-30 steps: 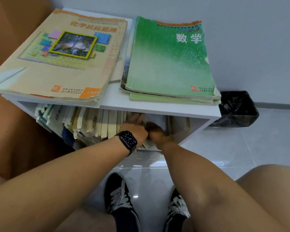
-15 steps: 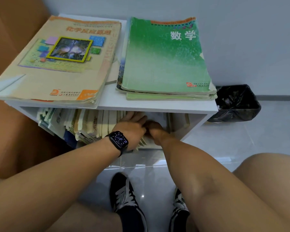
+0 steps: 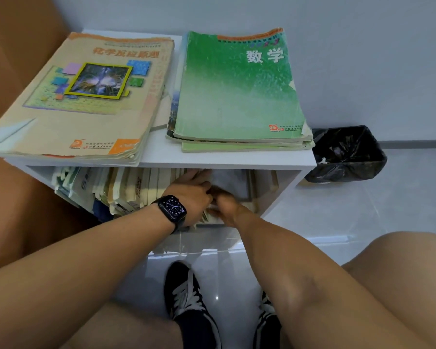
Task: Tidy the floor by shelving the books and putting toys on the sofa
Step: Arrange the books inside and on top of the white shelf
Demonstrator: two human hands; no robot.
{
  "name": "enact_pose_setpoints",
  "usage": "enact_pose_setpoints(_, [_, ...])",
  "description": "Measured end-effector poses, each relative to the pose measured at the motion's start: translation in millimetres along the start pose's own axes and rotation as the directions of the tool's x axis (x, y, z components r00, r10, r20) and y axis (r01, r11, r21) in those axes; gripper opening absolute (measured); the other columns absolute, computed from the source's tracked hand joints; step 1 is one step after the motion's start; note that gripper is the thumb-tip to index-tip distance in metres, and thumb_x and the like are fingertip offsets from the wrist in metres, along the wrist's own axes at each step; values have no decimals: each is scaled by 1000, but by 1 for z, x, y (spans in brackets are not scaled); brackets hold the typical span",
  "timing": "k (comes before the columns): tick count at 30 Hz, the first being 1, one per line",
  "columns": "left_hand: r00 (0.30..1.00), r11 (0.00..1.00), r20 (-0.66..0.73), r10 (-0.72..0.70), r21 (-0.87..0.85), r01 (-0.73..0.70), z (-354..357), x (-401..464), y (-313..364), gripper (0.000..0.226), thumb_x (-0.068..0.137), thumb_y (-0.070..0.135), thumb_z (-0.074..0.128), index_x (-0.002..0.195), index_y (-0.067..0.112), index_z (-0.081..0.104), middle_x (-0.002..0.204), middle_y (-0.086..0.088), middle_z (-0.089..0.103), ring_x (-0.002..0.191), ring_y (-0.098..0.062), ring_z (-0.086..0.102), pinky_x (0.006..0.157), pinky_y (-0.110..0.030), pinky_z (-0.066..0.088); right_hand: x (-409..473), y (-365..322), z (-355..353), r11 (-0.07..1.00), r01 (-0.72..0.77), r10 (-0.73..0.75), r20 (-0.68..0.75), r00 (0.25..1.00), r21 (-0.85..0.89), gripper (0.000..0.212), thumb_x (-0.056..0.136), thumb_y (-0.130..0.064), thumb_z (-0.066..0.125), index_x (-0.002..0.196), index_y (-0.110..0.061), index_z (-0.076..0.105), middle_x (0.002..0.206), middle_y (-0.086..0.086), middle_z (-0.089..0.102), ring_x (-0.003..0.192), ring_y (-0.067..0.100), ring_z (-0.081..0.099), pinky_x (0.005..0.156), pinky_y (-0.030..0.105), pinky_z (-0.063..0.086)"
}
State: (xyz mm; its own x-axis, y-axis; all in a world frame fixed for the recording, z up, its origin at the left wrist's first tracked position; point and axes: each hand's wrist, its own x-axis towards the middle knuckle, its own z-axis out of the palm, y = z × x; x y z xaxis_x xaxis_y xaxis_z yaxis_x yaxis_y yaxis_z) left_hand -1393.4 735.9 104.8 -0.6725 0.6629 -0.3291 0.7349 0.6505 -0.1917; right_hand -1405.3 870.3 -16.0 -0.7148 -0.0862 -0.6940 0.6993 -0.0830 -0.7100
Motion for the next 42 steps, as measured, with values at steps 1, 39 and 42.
enact_pose_setpoints(1, [1000,1000,-6,-1,2,1,-1,-1,1,34,94,30,53,122,24,70,143,2,54,149,-29,18,123,-43,8,0,-3,-2,999,0,-1,-14,1000,-47,22,101,-26,47,114,-25,65,103,-2,69,95,13,60,86,34,50])
enact_pose_setpoints(39, [786,397,-340,-517,-908,-132,-82,-151,-2,27,89,29,55,106,32,75,94,18,74,84,0,65,79,-27,54,-256,-134,69,107,269,-316,223,922,-957,22,99,-34,51,109,-22,68,104,2,70,95,20,62,82,35,50])
enact_pose_setpoints(42, [684,267,-335,-648,-941,-208,-94,-150,-9,25,86,27,55,99,29,76,87,15,74,81,-4,66,77,-29,54,-254,-144,80,146,347,-512,230,828,-926,15,96,-29,54,103,-27,67,96,-1,69,87,19,61,74,33,47])
